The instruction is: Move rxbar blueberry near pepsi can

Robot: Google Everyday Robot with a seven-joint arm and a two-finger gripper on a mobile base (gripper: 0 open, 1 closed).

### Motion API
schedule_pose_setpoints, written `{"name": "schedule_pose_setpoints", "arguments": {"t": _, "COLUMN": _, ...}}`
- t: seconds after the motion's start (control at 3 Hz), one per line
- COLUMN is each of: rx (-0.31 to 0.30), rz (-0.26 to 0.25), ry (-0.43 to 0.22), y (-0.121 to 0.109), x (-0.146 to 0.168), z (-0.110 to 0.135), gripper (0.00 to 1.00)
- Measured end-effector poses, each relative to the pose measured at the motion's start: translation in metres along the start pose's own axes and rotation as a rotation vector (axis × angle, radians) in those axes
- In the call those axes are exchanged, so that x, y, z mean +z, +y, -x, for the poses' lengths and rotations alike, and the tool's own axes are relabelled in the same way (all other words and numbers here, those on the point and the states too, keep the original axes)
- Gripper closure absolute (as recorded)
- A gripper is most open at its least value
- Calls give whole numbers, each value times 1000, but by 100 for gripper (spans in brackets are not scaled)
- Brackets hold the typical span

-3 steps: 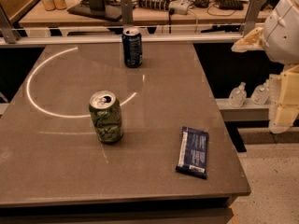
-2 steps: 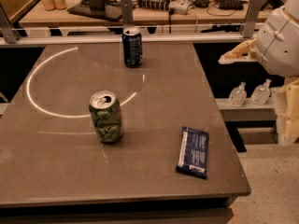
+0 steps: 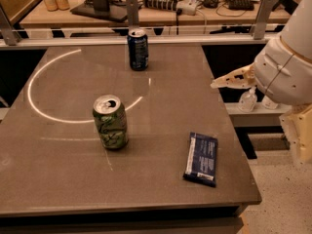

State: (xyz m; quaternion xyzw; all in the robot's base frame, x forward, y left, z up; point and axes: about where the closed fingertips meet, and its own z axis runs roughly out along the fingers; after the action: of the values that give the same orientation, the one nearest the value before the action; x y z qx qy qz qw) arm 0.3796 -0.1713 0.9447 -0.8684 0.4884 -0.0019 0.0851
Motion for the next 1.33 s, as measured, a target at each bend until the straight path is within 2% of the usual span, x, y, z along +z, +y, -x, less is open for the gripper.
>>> {"name": "schedule_pose_setpoints", "arguments": {"t": 0.33, "rx": -42, "rz": -40, "ry": -16, "y": -6, "x": -1, "z": 9, "gripper": 0}}
{"name": "schedule_pose_setpoints", "arguments": {"t": 0.67, "rx": -226, "rz": -59, "ry": -80, "y": -10, "x": 5, "z": 39, "gripper": 0}}
{"name": "schedule_pose_setpoints", "arguments": {"t": 1.0, "rx": -445, "rz": -39, "ry": -131, "y": -4, "x": 16, "z": 68, "gripper": 0}}
{"name": "schedule_pose_setpoints", "arguments": {"t": 1.33, "rx": -668, "rz": -17, "ry": -145, "y": -7, "x": 28, "z": 86, "gripper": 0}}
